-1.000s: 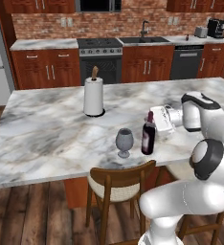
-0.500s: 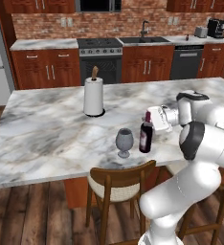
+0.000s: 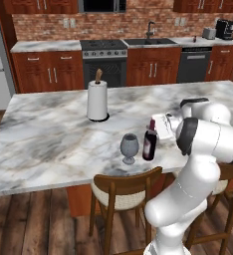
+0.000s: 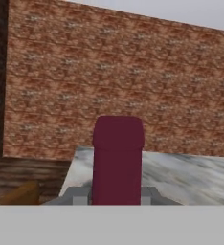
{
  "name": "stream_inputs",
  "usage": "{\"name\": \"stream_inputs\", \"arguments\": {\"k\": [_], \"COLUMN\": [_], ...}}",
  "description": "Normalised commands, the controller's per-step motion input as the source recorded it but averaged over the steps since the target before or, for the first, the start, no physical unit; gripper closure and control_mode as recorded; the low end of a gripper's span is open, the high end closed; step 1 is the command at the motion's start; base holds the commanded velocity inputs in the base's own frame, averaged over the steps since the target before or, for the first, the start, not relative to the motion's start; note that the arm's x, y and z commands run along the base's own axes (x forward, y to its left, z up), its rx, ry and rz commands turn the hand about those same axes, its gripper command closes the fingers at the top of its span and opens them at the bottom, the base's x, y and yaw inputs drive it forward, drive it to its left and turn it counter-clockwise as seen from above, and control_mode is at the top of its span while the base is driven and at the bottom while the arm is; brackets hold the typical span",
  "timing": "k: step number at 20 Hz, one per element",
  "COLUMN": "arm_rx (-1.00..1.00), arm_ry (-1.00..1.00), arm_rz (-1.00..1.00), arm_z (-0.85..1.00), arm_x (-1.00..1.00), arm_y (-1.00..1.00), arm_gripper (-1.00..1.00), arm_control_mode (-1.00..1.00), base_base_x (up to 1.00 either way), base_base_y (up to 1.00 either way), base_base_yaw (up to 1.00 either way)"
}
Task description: There is a wine glass and glass cup on the dining counter. Place the wine bottle next to the wine glass and the juice bottle next to the glass cup.
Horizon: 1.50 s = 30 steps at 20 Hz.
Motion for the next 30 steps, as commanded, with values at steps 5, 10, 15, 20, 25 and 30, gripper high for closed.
{"name": "stream_inputs", "arguments": {"k": [5,10,15,20,25,30], "arm_rx": [0.01,0.0,0.0,0.0,0.0,0.0], "arm_ry": [0.0,-0.01,-0.06,-0.11,-0.13,-0.11], "arm_rz": [0.0,0.0,0.0,0.0,0.0,0.0], "arm_z": [-0.18,-0.13,-0.14,-0.22,-0.29,-0.18], "arm_x": [0.12,0.13,0.09,0.0,-0.03,-0.01], "arm_y": [0.01,0.0,0.0,0.0,0.0,0.0], "arm_gripper": [1.0,1.0,1.0,1.0,-1.0,-1.0], "arm_control_mode": [-1.0,-1.0,-1.0,-1.0,-1.0,-1.0], "base_base_x": [0.0,0.0,0.0,0.0,0.0,0.0], "base_base_y": [0.0,0.0,0.0,0.0,0.0,0.0], "base_base_yaw": [0.0,0.0,0.0,0.0,0.0,0.0]}}
